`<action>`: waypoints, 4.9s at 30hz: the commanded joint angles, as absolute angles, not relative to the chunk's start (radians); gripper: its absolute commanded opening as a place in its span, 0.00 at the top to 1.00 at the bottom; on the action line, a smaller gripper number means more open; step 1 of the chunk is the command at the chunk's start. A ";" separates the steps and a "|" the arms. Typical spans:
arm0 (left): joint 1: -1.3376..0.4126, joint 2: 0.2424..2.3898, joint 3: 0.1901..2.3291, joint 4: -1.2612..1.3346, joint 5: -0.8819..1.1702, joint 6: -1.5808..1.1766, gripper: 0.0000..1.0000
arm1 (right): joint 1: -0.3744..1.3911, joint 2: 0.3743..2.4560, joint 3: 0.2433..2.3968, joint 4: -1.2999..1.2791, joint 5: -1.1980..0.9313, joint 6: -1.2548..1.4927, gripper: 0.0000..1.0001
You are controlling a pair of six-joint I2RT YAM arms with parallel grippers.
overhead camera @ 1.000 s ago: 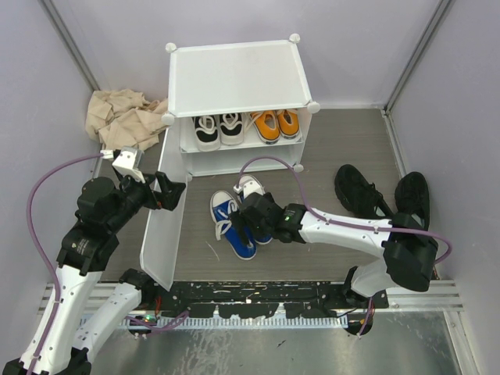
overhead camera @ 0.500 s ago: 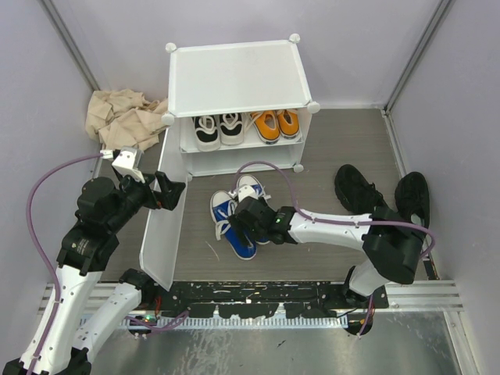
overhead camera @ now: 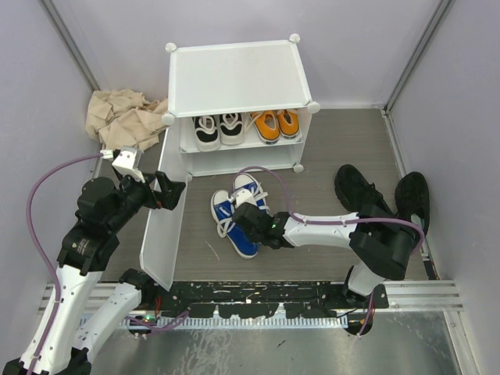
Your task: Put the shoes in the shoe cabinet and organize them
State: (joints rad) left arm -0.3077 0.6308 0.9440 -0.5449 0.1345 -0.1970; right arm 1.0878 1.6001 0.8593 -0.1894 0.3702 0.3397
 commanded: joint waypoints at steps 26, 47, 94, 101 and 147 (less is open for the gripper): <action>-0.307 0.631 0.894 -0.608 0.117 -0.173 0.02 | 0.973 1.767 1.263 0.123 0.550 0.376 0.99; -0.305 0.631 0.889 -0.607 0.115 -0.171 0.02 | 0.882 2.055 1.569 0.133 0.429 0.319 0.68; -0.307 0.634 0.884 -0.614 0.091 -0.158 0.02 | 0.966 1.919 1.295 0.259 0.313 0.246 0.34; -0.306 0.633 0.878 -0.610 0.106 -0.162 0.02 | 0.966 1.963 1.315 0.292 0.379 0.210 0.51; -0.305 0.630 0.857 -0.600 0.133 -0.172 0.02 | 0.907 2.304 1.667 0.729 0.562 0.249 0.99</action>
